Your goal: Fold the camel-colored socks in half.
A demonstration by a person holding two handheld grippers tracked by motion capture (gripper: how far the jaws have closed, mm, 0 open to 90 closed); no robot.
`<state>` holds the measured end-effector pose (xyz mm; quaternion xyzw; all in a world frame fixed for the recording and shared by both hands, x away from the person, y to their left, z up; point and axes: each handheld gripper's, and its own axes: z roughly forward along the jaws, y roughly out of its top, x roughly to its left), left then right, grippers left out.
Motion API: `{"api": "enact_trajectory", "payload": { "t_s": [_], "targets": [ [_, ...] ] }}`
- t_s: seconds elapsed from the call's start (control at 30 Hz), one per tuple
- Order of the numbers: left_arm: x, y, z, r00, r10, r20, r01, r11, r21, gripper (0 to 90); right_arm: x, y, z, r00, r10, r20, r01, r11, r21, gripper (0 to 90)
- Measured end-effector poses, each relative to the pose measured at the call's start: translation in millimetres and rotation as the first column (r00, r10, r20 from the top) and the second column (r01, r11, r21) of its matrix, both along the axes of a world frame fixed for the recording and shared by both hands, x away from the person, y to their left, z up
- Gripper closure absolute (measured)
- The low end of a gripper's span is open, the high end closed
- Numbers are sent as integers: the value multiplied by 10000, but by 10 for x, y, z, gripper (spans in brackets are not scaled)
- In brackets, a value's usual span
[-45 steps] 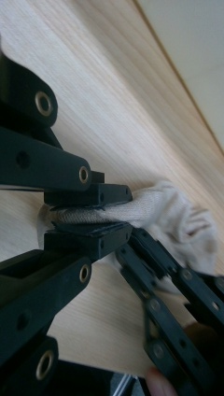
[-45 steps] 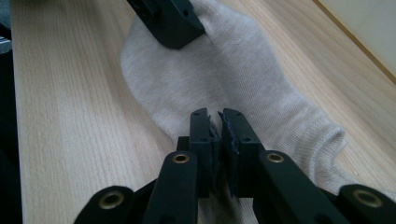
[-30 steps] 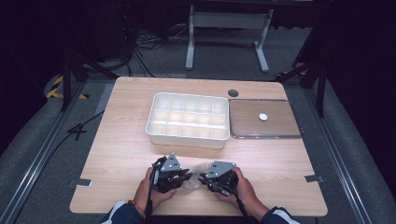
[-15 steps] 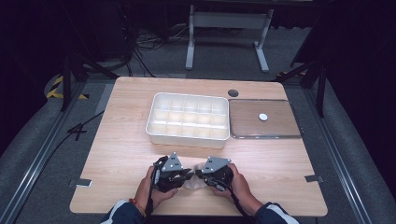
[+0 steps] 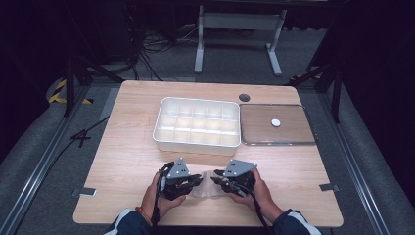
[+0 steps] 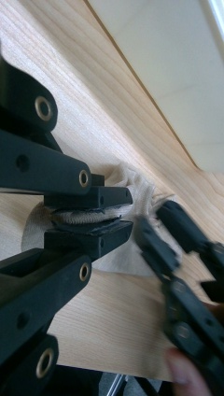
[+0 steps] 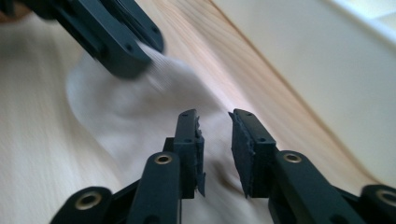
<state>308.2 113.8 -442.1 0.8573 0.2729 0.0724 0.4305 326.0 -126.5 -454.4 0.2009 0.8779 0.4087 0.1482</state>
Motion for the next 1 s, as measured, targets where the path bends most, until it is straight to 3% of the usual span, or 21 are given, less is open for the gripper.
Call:
{"api": "enact_trajectory", "payload": {
  "t_s": [0.1, 0.17, 0.23, 0.37, 0.43, 0.5, 0.73, 0.83, 1.0],
  "targets": [
    [4, -4, 11, 10000, 43, 60, -43, 10000, 17, 826, 27, -239, 24, 9995, -316, -90, 314, 9993, -194, 683],
    [13, -16, 13, 10000, 84, 26, -84, 10000, -4, 825, 59, -371, 22, 9977, -659, -182, 659, 9978, -1, 667],
    [36, -40, 8, 9999, 64, 86, -65, 10000, 48, 825, 111, -480, -21, 9928, -993, -667, 1020, 9940, 383, 659],
    [56, -126, 3, 9999, 119, 71, -119, 9999, 43, 824, 187, -522, -139, 9851, -954, -1432, 1054, 9923, 646, 663],
    [79, -173, 1, 9999, 72, 100, -73, 9999, 76, 822, 170, -476, -163, 9898, -855, -1140, 865, 9962, 33, 674],
    [99, -215, -11, 10000, 83, 15, -83, 10000, 14, 822, 164, -451, -186, 9893, -848, -1186, 823, 9963, -261, 687],
    [154, -408, -40, 9999, -105, 47, 105, 9999, 90, 839, 142, -401, -210, 9907, -783, -1116, 753, 9967, -308, 702],
    [171, -450, -57, 10000, -41, -88, 42, 10000, 64, 846, 141, -403, -207, 9903, -820, -1122, 795, 9965, -264, 653],
    [179, -452, -54, 9999, -114, -6, 114, 9998, 185, 855, 114, -511, -84, 9917, -769, -1034, 778, 9970, 48, 648]
  ]
}}
